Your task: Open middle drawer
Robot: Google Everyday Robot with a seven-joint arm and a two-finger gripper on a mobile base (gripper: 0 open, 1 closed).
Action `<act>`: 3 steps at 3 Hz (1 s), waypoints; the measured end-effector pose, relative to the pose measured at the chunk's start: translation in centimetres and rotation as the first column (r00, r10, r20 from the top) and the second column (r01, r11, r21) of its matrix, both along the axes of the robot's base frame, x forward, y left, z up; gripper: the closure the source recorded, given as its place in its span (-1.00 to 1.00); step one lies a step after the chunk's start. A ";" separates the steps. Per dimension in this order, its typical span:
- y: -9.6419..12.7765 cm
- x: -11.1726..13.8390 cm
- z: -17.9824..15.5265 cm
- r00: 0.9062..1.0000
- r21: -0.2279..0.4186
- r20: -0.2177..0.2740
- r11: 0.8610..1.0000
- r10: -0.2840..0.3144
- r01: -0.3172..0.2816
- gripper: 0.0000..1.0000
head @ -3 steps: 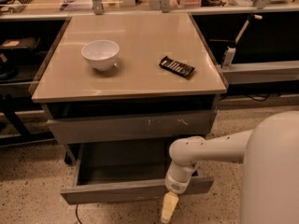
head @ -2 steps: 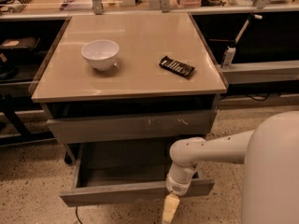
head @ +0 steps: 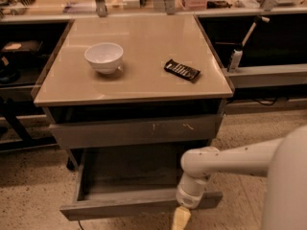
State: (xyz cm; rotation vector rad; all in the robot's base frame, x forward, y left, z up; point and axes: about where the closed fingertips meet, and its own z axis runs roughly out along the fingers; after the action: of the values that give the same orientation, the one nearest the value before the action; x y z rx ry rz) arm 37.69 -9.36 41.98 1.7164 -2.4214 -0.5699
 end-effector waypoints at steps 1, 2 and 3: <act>0.1 0.1 0.0 1.000 0.000 0.000 1.000 0.000 0.000 -1.00; -1.2 -4.2 1.3 0.998 0.002 -0.036 0.999 -0.044 0.044 -1.00; -1.3 -4.6 1.9 0.998 0.002 -0.039 0.999 -0.050 0.050 -1.00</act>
Offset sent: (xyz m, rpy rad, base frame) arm -0.2508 -0.0763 0.0803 0.0180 0.2055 -0.2670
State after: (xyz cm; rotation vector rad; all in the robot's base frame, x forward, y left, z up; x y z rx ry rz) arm 33.12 -10.63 43.87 1.6346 -2.4437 -0.6082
